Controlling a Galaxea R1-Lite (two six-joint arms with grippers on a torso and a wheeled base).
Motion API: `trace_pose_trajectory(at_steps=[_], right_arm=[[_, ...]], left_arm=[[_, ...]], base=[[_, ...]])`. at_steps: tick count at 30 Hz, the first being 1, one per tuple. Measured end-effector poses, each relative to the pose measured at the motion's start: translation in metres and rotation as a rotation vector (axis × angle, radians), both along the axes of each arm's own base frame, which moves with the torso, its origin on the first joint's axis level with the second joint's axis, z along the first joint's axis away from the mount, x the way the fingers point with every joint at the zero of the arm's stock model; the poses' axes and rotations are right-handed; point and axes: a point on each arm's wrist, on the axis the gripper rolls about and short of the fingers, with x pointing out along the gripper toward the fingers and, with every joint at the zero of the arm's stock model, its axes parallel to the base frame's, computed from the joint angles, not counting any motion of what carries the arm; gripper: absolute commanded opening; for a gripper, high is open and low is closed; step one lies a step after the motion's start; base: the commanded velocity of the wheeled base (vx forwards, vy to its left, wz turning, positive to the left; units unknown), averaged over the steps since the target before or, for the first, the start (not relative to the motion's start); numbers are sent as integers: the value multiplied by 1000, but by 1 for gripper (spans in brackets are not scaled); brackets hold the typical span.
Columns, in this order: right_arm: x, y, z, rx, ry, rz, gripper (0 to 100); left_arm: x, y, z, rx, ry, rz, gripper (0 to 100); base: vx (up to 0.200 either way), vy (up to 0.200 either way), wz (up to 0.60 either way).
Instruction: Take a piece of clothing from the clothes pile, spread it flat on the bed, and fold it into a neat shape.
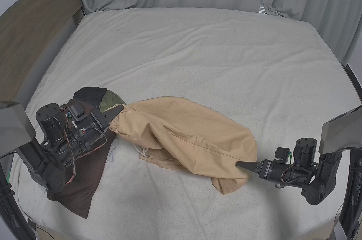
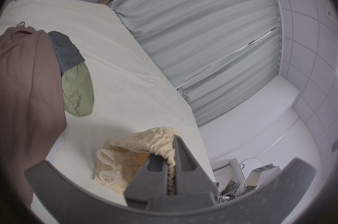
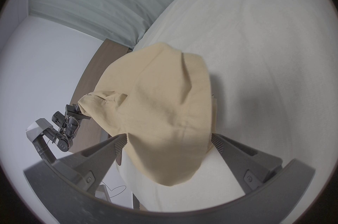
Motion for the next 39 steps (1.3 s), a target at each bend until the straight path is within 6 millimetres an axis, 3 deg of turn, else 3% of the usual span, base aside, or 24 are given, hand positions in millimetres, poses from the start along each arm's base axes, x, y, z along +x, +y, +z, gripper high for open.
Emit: trace_pose_trajectory(at_steps=[7,25,31,39], right_arm=[[0,6,4,13,-16,18,100],[-23,9,49,83,-112,100,100],[-30,9,52,95,-104,141,100],[-25,16,48,96,-106,162,100]], left_arm=[[0,0,0,0,0,0,0],[3,0,0,-1,-4,5,0],[4,0,-1,-1,-4,7,0],[5,-1,-1,-1,-6,7,0]], base=[[0,0,0],[0,0,0],[0,0,0],[0,0,0]])
